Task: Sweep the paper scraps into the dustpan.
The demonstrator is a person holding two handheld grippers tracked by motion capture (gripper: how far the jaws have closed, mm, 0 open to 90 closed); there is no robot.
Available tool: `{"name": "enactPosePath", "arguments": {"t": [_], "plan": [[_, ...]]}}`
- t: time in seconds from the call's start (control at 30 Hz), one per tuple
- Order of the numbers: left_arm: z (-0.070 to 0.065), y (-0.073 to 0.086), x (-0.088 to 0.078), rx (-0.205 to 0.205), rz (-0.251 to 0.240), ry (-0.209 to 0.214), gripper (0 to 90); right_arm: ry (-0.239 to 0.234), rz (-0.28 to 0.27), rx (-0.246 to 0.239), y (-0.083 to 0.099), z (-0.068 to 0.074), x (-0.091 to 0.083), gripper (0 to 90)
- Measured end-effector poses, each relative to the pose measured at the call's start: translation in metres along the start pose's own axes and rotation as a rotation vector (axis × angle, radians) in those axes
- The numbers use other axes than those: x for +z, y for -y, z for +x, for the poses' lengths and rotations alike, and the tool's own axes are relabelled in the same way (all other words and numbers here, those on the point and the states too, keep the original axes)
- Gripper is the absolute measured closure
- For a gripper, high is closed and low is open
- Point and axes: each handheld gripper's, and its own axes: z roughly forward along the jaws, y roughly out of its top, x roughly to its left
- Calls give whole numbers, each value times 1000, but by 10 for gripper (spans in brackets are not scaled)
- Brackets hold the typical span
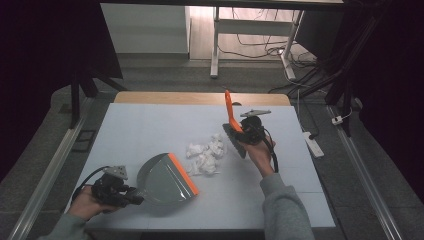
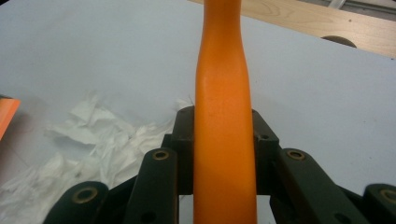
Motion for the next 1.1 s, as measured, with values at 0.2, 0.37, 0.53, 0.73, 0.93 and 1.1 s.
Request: {"name": "enactPosePath", "arguments": {"t": [0.2, 0.37, 0.53, 0.73, 0.93, 1.1], "plan": [[1, 0, 2, -1, 6, 5, 617, 10, 25, 18, -3, -3, 15, 702], [3, -2, 6, -10, 27, -2, 617, 27, 39, 9, -8, -2, 23, 702], [4, -2, 8, -12, 32, 1, 617, 41, 58, 10, -13, -2, 33, 702], [7, -4, 10, -23, 34, 4, 617, 40, 92, 1, -17, 1, 47, 703], [8, -5, 12, -27, 33, 9, 617, 42, 129, -18, -20, 8, 61, 704], [8, -6, 13, -25, 33, 9, 618, 41, 132, -31, -22, 11, 65, 704]]}}
